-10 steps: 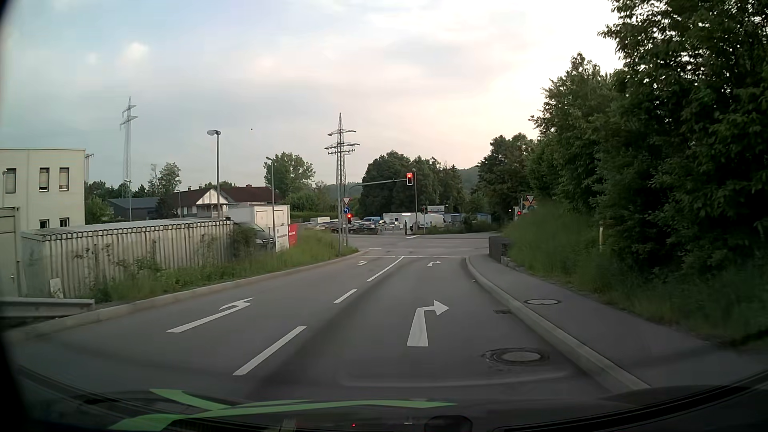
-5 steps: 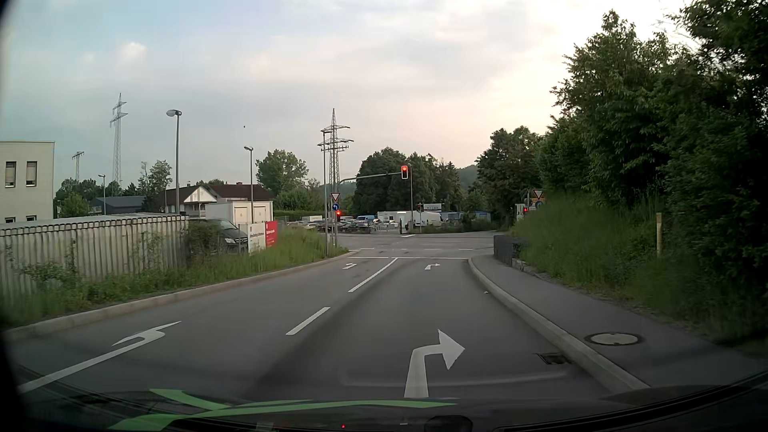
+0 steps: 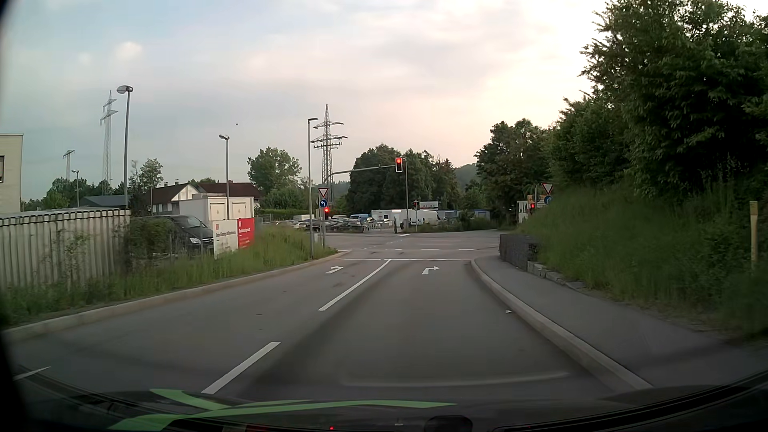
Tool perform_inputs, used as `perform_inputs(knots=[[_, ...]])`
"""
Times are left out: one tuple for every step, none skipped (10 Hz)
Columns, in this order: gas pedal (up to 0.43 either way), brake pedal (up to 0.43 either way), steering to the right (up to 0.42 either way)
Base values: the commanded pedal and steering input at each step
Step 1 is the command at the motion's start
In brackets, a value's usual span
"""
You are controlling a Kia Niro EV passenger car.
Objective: Follow the waypoints while adhering to traffic rules and regulations
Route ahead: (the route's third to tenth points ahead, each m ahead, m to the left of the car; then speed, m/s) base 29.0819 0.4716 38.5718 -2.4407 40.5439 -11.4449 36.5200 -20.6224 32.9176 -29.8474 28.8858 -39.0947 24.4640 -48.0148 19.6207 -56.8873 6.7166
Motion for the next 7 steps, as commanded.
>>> perform_inputs(knots=[[0.000,0.226,0.012],[0.000,0.220,0.011],[0.000,0.220,0.012],[0.000,0.220,0.012],[0.000,0.220,0.012],[0.000,0.226,0.012],[0.000,0.226,0.012]])
